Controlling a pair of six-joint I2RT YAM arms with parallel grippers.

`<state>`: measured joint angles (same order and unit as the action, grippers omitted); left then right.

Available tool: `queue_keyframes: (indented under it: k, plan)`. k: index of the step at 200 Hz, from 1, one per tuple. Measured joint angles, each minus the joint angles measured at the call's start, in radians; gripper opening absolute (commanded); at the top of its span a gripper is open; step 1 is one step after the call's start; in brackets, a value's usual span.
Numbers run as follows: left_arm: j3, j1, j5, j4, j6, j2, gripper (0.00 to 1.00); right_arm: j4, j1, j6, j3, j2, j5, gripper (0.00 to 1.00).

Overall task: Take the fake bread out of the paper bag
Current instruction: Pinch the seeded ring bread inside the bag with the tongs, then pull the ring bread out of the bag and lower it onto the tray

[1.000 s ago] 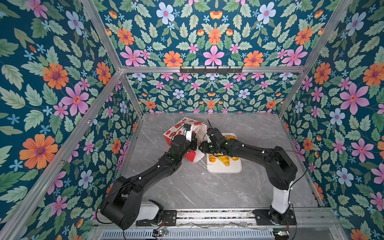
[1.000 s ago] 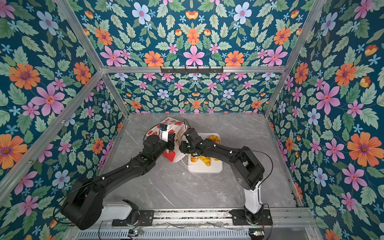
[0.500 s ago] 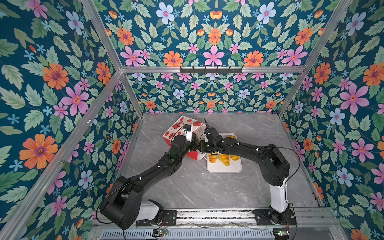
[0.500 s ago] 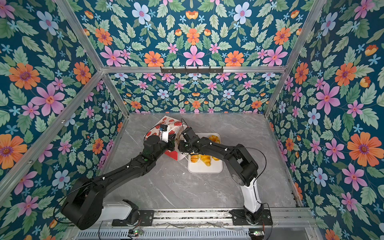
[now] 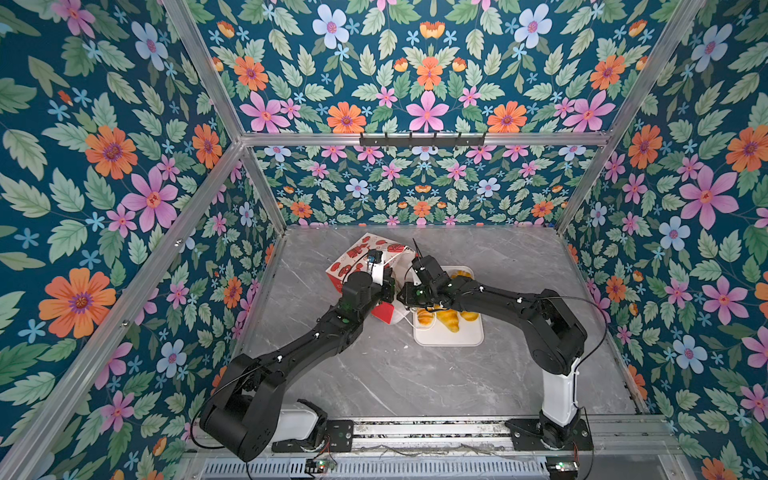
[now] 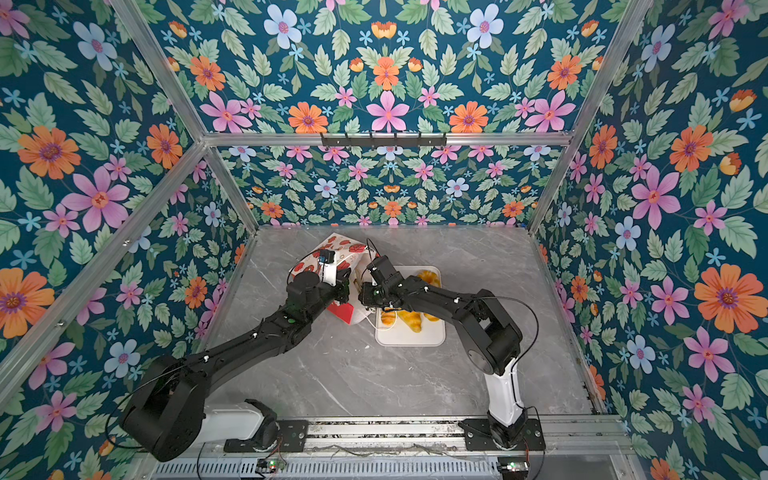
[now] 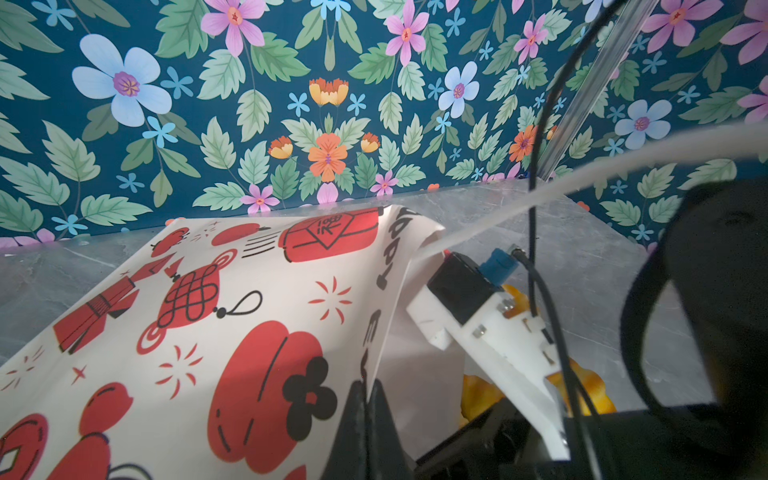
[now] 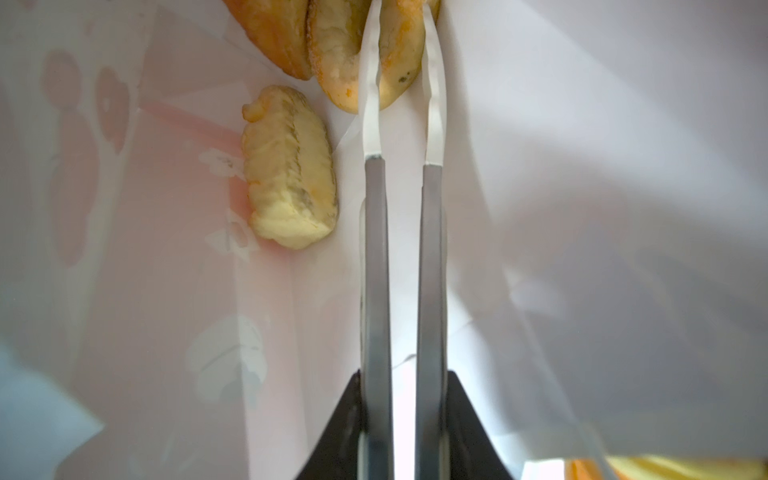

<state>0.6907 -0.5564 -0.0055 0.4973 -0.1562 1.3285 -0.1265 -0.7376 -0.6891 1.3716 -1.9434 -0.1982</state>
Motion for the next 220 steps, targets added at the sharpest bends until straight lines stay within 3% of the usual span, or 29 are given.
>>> queue_keyframes:
  k: [220]
  plan:
    - [0.064,-0.001,-0.079,-0.020,0.010,0.074,0.00,-0.253,0.000,0.094,-0.290,0.480,0.011,0.05]
